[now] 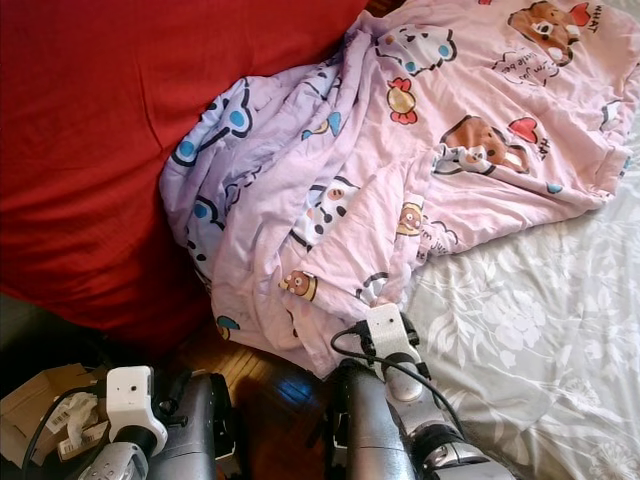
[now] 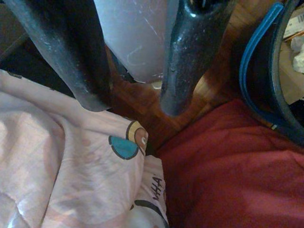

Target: Clean up the room

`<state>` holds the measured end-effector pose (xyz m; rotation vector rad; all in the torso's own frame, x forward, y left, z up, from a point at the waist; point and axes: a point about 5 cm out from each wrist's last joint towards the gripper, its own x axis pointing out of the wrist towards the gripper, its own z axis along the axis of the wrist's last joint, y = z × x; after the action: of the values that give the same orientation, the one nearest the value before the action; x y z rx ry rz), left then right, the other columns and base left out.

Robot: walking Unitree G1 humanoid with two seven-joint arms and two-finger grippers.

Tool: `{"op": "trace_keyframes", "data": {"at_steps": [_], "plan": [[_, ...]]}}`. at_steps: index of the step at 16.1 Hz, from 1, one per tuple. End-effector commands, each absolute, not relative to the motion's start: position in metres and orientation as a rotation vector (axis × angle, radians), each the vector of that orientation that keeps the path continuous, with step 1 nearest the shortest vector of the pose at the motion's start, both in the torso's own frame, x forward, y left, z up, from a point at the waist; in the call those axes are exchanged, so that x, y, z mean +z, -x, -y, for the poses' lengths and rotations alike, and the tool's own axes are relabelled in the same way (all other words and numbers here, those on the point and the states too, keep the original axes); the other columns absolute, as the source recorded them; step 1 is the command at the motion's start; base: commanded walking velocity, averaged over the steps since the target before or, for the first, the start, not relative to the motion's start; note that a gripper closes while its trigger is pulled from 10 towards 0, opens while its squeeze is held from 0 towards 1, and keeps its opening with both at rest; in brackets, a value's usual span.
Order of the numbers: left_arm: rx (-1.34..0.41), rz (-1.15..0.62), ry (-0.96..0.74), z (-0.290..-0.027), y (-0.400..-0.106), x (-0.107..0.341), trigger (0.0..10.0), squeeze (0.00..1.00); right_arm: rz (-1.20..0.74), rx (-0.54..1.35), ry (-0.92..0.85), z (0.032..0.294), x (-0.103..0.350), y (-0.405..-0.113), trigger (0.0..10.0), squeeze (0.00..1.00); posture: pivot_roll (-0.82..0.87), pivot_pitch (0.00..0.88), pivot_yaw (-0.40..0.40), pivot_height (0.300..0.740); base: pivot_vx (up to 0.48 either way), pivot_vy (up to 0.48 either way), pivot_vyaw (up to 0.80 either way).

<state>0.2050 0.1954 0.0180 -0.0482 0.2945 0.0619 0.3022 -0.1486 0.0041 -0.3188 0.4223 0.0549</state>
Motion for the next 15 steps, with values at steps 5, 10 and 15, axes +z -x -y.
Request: {"op": "trace_keyframes", "data": {"at_steps": [5, 10, 15], "plan": [[0.08, -0.356, 0.051, -0.197, -0.182, 0.009, 10.0, 0.0, -0.505, 0.091, 0.196, 0.138, -0.007, -0.294, 10.0, 0.0, 0.04, 0.408, -0.077, 0.63, 0.0, 0.0, 0.0], [0.101, -0.361, 0.049, -0.199, -0.17, 0.013, 10.0, 0.0, -0.501, 0.089, 0.136, 0.127, -0.002, -0.3, 10.0, 0.0, 0.06, 0.451, -0.078, 0.63, 0.0, 0.0, 0.0], [0.112, -0.375, 0.055, -0.196, -0.157, 0.014, 10.0, 0.0, -0.465, 0.057, 0.163, 0.133, 0.007, -0.308, 10.0, 0.0, 0.07, 0.481, -0.08, 0.63, 0.0, 0.0, 0.0]]}}
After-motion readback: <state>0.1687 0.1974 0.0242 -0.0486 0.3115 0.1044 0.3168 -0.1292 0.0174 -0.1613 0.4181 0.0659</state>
